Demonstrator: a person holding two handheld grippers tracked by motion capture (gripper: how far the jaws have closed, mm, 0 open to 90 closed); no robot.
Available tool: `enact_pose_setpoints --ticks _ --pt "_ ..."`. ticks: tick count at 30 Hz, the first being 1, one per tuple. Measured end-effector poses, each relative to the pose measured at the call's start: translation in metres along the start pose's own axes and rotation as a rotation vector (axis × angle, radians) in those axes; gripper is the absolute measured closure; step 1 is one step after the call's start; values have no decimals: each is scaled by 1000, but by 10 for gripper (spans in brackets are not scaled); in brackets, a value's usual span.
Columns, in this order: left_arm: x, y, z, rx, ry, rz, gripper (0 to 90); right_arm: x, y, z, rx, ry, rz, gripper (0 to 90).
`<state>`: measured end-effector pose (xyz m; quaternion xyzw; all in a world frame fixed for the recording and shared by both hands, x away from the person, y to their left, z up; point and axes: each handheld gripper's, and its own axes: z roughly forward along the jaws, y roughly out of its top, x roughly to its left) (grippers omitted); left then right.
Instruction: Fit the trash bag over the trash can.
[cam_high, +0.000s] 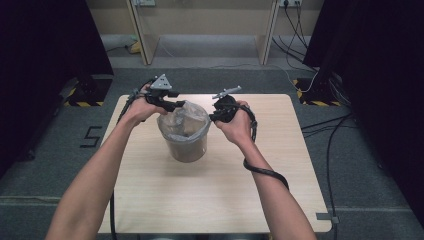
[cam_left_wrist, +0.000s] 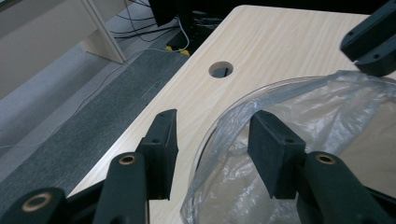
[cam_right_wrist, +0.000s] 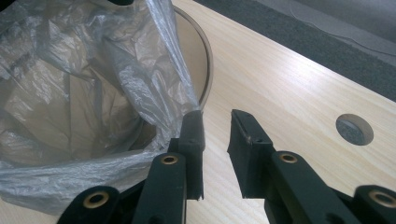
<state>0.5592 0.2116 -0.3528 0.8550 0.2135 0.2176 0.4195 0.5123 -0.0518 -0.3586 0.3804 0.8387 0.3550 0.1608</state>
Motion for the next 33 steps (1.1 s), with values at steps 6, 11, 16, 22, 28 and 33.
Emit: enact_pose_setpoints --ticks 6,11,16,22,28,33 --pt "-2 -1 -3 16 -13 15 482 1 0 1 -8 -10 4 751" --pt "6 -8 -8 2 3 -52 520 4 4 -4 -34 -12 -3 726" --pt "7 -7 -7 -19 -8 -75 567 5 15 -9 -88 -2 -12 686" --pt "6 -7 3 -10 -19 -79 607 5 27 -5 -92 3 -14 681" --pt "5 -7 10 -4 -30 -71 690 4 29 6 -76 19 -13 675" --pt "5 -8 14 33 -44 -37 787 6 31 13 -60 33 -26 703"
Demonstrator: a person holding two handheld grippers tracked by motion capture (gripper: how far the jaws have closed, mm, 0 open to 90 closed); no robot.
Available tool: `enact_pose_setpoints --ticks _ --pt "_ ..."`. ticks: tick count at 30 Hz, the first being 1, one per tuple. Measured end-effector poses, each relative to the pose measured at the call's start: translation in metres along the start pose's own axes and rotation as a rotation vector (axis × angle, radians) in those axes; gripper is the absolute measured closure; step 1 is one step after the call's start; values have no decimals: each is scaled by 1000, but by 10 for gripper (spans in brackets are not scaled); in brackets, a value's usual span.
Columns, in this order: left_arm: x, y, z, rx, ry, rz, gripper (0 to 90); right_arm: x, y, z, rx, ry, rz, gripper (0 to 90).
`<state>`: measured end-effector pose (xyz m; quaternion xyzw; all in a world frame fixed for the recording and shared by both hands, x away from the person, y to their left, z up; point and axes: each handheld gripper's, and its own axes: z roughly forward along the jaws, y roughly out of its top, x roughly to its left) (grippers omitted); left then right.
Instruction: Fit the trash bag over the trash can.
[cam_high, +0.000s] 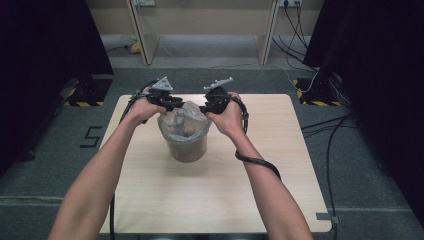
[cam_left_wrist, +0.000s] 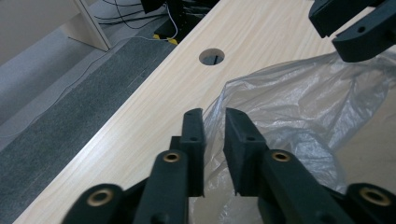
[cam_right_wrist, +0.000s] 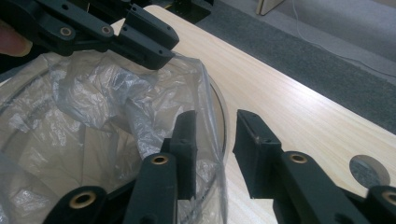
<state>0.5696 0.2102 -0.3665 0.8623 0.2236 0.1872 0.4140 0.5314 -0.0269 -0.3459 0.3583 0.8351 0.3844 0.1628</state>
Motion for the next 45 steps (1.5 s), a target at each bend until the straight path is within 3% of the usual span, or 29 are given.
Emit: enact_pose_setpoints --ticks 7,15,28,37,45 --pt "2 0 3 6 3 -15 880 0 1 6 25 -3 -24 781" --pt "3 7 2 12 18 18 898 -3 0 10 44 2 -14 897" --pt "9 8 10 11 52 9 899 -11 -2 13 33 -13 30 900" --pt "10 7 17 10 79 6 899 -14 -3 18 40 -25 28 900" --pt "13 2 21 37 87 -1 899 -16 -8 22 55 -21 30 900"
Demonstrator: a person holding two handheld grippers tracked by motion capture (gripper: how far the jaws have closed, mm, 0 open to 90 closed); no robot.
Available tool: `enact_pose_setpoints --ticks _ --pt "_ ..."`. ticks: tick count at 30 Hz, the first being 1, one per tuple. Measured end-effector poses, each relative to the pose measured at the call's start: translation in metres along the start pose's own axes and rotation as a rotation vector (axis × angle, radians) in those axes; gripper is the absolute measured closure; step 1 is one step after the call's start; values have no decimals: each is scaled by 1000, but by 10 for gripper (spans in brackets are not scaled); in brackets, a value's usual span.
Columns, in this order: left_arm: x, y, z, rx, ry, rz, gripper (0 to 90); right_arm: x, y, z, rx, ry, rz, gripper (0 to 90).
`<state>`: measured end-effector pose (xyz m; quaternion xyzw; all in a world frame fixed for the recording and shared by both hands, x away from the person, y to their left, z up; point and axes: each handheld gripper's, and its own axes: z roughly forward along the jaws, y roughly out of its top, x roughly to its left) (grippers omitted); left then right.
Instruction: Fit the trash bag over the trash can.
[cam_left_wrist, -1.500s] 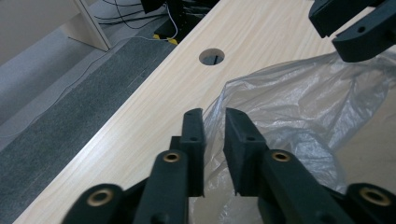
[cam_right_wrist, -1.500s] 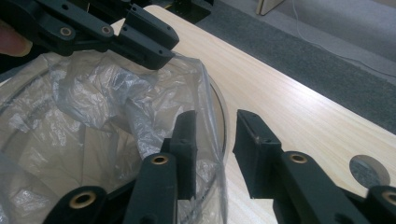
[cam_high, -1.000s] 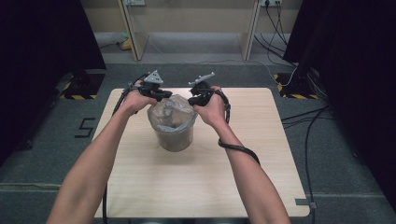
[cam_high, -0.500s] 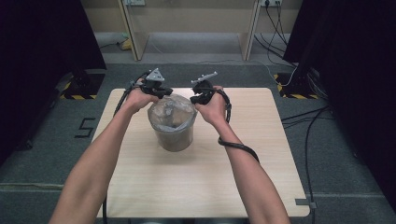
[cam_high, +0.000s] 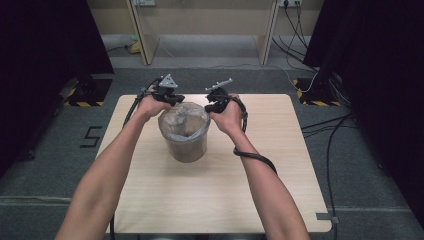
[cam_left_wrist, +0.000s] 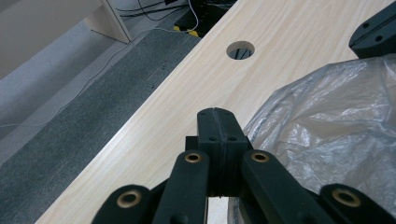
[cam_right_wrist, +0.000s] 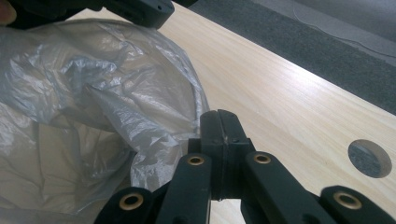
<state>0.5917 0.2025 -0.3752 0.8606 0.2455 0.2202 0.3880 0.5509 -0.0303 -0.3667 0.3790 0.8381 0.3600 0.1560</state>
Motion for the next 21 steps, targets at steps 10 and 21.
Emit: enact_pose_setpoints --ticks 10,21 --pt "5 2 -19 -61 39 3 752 -2 -3 -1 25 18 5 874" --pt "-18 18 -54 -127 47 50 530 11 2 -35 -68 20 -11 707"
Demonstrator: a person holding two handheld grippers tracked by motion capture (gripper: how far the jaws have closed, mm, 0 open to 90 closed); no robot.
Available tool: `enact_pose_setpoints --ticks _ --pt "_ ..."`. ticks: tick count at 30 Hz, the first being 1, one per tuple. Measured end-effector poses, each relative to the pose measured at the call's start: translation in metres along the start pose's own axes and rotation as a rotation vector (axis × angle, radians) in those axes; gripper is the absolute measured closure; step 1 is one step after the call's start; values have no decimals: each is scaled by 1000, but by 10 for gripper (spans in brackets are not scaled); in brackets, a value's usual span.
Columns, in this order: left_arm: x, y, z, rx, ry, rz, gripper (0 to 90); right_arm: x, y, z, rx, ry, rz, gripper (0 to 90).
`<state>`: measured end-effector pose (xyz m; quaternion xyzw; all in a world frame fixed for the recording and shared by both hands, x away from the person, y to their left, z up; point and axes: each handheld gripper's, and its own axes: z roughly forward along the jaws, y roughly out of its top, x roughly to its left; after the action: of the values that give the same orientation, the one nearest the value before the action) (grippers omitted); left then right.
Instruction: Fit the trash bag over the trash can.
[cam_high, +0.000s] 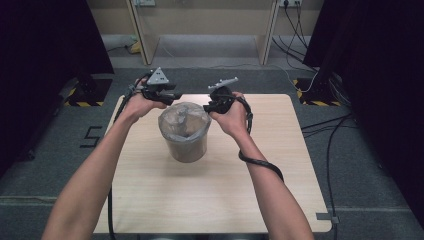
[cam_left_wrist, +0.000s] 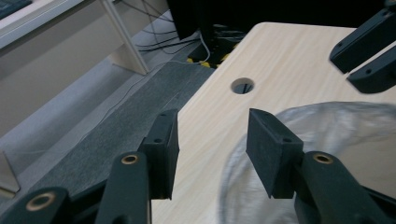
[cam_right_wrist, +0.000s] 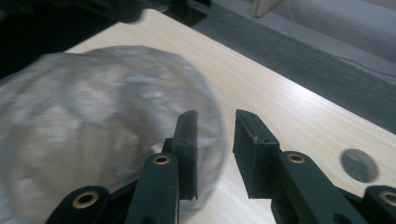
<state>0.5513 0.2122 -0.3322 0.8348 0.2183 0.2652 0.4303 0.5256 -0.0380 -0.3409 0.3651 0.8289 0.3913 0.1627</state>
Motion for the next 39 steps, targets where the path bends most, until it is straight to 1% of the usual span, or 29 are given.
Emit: enact_pose_setpoints --ticks 1,3,4,5,6,7,8,10,11,12,13,15,17,18,20,23,25,27,30,32,35,38,39 --pt "-4 0 -2 0 -11 8 526 4 0 -2 1 14 -12 707" --pt "-10 0 -5 13 -17 22 522 13 -2 -5 16 29 -37 706" --pt "-13 -2 -6 14 -19 15 521 17 -3 -6 25 35 -48 704" --pt "-15 -3 -6 23 -21 4 521 22 -5 -6 35 32 -60 700" --pt "-17 -4 -7 29 -15 4 515 24 -6 -7 41 28 -64 699" --pt "-20 -6 -8 22 -16 7 517 25 -7 -8 46 23 -65 699" --pt "-23 -8 -9 20 -18 0 516 27 -9 -8 54 8 -68 696" --pt "-26 -10 -10 38 -15 9 515 29 -12 -9 67 -8 -74 688" --pt "-27 -12 -10 37 -13 7 514 30 -14 -9 75 -17 -77 682" --pt "-28 -13 -11 33 -10 -5 515 31 -16 -9 82 -30 -83 676" --pt "-28 -13 -11 31 -10 -5 515 32 -18 -9 83 -35 -79 666" --pt "-30 -13 -12 26 -9 -14 514 32 -19 -9 63 -47 -61 650" --pt "-31 -14 -11 24 -7 -17 510 32 -17 -7 63 -58 -55 638" --pt "-31 -14 -10 30 -4 -14 506 32 -16 -6 71 -62 -51 630" --pt "-32 -14 -9 41 8 -8 492 33 -17 -4 96 -73 -56 619" --pt "-32 -16 -6 42 9 -14 479 32 -20 -3 115 -90 -67 614" --pt "-32 -17 -5 46 8 -15 476 31 -23 -4 120 -85 -62 617" --pt "-32 -18 -5 54 11 -15 472 31 -25 -7 108 -70 -46 618" --pt "-31 -19 -6 63 18 -19 471 32 -26 -12 98 -64 -53 624" --pt "-31 -19 -6 65 19 -19 470 32 -28 -14 89 -48 -45 626" --pt "-32 -18 -6 60 21 -16 464 32 -31 -18 79 -42 -36 633" --pt "-33 -18 -4 69 19 -12 457 30 -34 -20 64 -32 -32 640" --pt "-33 -19 -3 77 18 -12 453 30 -36 -20 77 -35 -35 639"
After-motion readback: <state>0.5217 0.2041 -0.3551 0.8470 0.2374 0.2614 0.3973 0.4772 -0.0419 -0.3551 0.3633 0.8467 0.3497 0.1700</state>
